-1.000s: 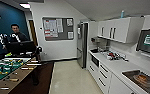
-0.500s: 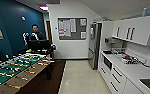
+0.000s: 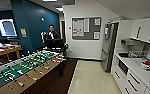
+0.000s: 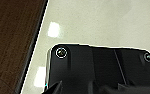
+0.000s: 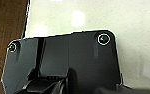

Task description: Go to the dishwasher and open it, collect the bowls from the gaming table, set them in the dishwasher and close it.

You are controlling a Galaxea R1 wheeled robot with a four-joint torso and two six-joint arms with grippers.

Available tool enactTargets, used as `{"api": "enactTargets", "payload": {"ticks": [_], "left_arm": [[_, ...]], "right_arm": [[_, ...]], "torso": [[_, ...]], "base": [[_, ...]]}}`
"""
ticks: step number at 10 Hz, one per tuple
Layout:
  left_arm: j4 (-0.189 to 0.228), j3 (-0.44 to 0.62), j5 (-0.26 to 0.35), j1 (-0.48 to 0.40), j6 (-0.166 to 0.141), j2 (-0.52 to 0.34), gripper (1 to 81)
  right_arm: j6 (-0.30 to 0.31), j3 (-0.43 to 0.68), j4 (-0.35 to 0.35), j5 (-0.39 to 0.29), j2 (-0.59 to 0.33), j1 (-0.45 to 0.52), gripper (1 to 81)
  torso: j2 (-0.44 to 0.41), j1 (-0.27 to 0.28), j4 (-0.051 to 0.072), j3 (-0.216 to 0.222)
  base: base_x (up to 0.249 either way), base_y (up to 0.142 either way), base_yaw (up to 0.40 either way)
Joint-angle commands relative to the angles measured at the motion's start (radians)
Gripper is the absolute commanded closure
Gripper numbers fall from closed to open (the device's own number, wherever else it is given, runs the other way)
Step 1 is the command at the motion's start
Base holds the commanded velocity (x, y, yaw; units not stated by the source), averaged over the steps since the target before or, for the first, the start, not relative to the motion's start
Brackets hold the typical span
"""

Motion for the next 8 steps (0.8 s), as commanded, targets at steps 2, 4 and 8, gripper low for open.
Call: {"api": "enactTargets", "payload": {"ticks": [2,4,8], "left_arm": [[0.009,-0.009,0.04,-0.065,0.005,-0.006,1.0],[0.006,-0.014,0.041,-0.065,0.004,-0.005,1.0],[0.007,-0.014,0.041,-0.065,0.004,0.0,1.0]], "right_arm": [[-0.002,0.01,-0.001,-0.047,-0.001,0.06,1.0],[-0.003,0.011,-0.002,-0.047,0.001,0.06,1.0],[-0.003,0.013,-0.004,-0.047,0.001,0.057,1.0]], "torso": [[0.0,0.0,0.0,0.0],[0.0,0.0,0.0,0.0],[0.0,0.0,0.0,0.0]], "base": [[0.0,0.0,0.375],[0.0,0.0,0.374],[0.0,0.0,0.375]]}}
